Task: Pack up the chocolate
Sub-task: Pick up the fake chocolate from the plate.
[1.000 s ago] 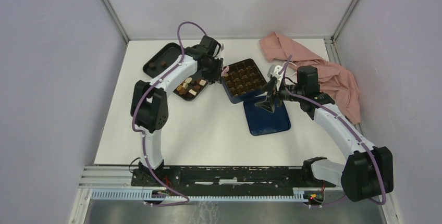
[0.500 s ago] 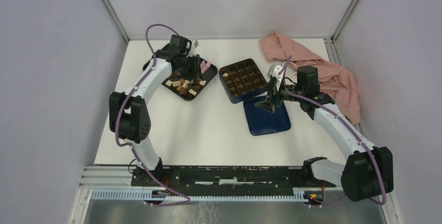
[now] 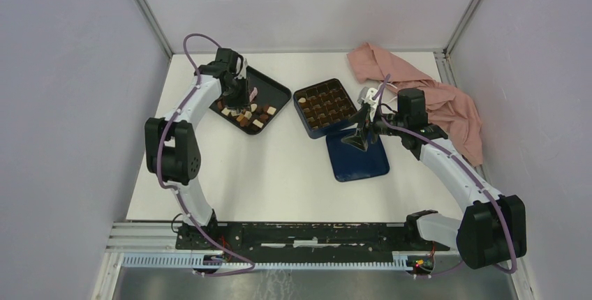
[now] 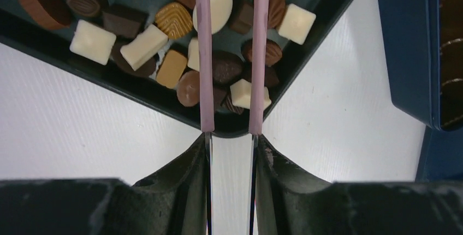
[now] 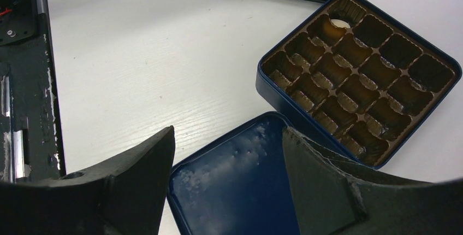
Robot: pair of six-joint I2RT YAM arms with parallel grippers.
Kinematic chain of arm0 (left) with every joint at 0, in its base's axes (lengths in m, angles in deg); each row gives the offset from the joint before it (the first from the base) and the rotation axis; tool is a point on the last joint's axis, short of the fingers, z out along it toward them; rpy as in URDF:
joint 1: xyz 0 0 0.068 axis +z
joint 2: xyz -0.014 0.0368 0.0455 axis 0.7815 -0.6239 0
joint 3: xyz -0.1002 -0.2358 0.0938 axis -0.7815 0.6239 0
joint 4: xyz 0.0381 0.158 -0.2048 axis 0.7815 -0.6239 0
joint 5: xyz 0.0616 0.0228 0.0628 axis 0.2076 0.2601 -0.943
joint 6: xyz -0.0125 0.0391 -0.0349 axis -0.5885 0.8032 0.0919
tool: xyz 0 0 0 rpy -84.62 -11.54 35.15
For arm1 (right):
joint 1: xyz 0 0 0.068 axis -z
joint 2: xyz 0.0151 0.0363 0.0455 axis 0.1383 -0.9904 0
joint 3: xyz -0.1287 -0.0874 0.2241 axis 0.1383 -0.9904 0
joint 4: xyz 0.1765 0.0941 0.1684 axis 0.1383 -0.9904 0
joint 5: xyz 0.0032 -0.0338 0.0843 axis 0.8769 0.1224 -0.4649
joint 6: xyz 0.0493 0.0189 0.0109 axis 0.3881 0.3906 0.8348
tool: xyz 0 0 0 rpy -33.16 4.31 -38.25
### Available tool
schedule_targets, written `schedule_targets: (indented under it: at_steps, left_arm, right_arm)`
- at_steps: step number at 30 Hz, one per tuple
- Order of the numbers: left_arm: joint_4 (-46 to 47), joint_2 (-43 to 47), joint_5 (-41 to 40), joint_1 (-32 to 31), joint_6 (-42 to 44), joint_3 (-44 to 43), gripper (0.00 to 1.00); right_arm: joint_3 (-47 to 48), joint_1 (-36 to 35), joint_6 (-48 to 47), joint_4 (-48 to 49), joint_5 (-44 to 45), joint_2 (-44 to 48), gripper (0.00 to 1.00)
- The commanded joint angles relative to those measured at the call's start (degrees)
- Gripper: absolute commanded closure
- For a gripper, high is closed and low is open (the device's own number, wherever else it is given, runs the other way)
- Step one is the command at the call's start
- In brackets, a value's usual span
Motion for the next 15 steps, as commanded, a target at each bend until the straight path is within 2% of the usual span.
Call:
schedule_targets:
  at_steps: [1, 7, 15]
  left_arm:
    - [-0.54, -4.40, -4.18, 0.38, 2.94, -6.43, 0.62]
    - [-2.18, -8.53, -5.65, 0.91, 3.55, -11.32, 0.62]
    - [-2.76, -12.22, -3.82, 1.26, 4.00, -13.88, 0.61]
  right_arm:
    - [2.52, -0.32, -0.50, 0.77, -0.31, -0.09, 0.22]
    - [2.52, -0.39, -0.50, 0.74, -0.57, -0.19, 0.22]
    - [2.52, -0.45, -0.59, 0.71, -0.51, -0.38, 0.23]
